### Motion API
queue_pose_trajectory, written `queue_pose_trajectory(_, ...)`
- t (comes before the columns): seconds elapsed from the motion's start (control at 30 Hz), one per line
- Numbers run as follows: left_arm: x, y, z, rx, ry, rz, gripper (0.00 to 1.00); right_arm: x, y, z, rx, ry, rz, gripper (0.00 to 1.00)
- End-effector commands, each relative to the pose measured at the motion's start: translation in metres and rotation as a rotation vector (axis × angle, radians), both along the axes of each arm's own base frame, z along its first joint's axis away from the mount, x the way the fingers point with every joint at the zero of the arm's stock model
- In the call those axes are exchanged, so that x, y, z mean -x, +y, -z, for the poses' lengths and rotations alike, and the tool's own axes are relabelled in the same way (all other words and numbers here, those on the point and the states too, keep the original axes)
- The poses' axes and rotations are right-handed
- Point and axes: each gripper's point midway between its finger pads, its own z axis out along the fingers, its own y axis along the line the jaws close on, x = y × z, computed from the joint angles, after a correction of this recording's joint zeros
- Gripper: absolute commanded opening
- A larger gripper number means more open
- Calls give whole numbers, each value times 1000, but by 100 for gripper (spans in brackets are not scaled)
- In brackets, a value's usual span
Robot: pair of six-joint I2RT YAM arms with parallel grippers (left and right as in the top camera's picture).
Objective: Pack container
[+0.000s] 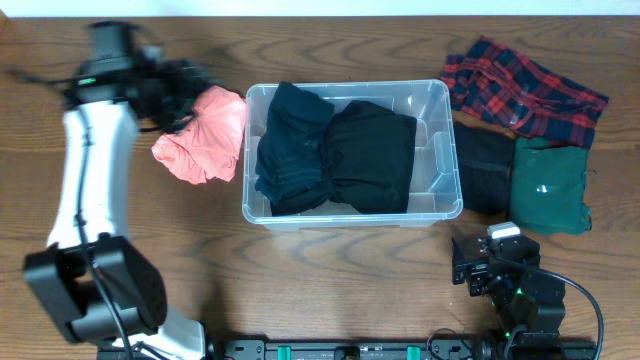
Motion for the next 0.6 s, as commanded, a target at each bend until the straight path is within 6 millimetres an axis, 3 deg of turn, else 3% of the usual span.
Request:
queue_pose_trajectory(0.0,14,33,-7,-40,-46,42,73,0,-2,1,10,-3,6,99)
queue_pose_trajectory(0.1,17,35,-13,-22,-106,125,73,0,-2,1,10,-3,6,99)
queue_pose_trajectory(0.17,24,46,-5,-99,-84,149,73,0,-2,0,10,-4,6,99)
queue_pose_trajectory(0.3,27,40,-4,-109,-82,192,74,0,-2,0,10,-4,6,99)
queue_pose_trajectory(0.43,32,46,3,-172,-46,202,73,0,-2,1,10,-3,6,99)
queue_pose_trajectory(0.57,31,-3,-25,17,-202,371,63,0,-2,0,10,-4,6,99)
